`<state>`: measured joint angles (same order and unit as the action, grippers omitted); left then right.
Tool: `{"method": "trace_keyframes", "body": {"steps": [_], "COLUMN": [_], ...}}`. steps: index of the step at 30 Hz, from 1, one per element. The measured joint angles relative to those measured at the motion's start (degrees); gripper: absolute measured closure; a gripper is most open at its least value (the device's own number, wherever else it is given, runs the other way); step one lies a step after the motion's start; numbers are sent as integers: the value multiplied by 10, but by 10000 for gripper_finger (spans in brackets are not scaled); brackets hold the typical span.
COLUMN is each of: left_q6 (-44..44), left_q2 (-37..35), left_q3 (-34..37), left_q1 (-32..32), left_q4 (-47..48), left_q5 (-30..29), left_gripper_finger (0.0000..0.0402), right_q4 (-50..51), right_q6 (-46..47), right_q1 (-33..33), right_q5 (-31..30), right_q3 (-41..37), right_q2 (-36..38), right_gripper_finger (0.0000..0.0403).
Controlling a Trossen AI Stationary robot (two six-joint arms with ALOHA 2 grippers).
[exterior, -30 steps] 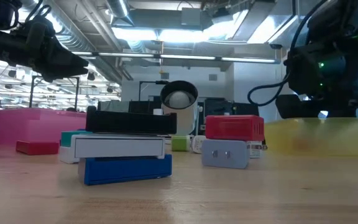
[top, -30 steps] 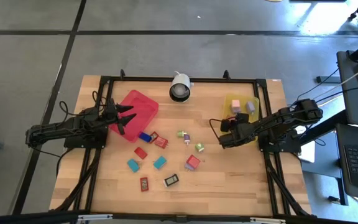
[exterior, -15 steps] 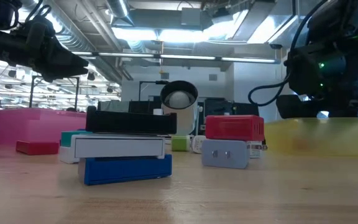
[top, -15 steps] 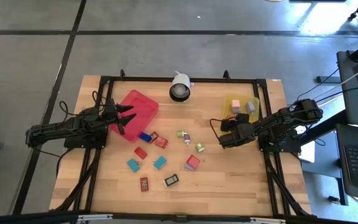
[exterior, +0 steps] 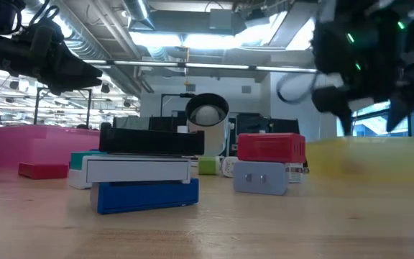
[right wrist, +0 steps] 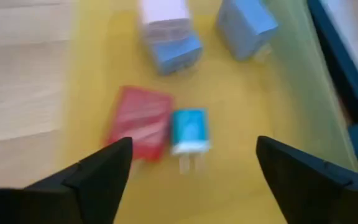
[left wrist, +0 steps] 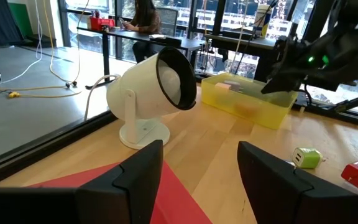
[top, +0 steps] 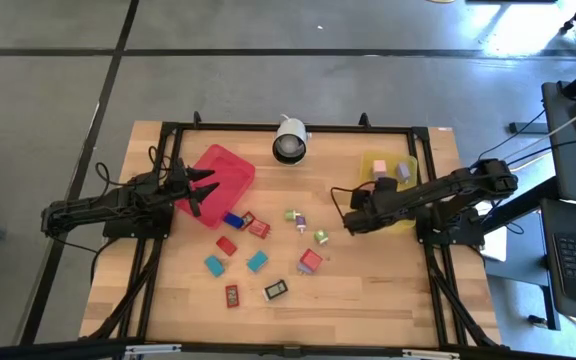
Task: Pick & Place Office items
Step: Put the right green charger adapter into the yellow bin
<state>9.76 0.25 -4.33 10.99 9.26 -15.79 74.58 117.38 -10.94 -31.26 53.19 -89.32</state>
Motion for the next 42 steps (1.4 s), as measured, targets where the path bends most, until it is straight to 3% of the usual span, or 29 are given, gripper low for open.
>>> {"method": "trace_keyframes", "body": {"steps": [4, 10, 14, 22, 32, 42], "left_q6": [0, 0, 0, 0, 0, 0], "left_q2": [0, 0, 0, 0, 0, 0], "left_q3": [0, 0, 0, 0, 0, 0], "left_q1": [0, 0, 0, 0, 0, 0], "left_q4": [0, 0, 0, 0, 0, 0], "left_q5": [0, 0, 0, 0, 0, 0], "left_gripper_finger": [198, 197, 198, 198, 198, 198], "right_q4": [9, -49, -148, -271, -274, -273], "right_q6": [-29, -136, -219, -294, -397, -428], "right_q1": [0, -1, -1, -2, -5, -7], "right_q5": [32, 135, 142, 176, 206, 232], "right_q3": [70, 148, 152, 153, 218, 219], "right_q2": [0, 0, -23, -127, -214, -237], "right_gripper_finger": [31, 30, 30, 30, 30, 31]}}
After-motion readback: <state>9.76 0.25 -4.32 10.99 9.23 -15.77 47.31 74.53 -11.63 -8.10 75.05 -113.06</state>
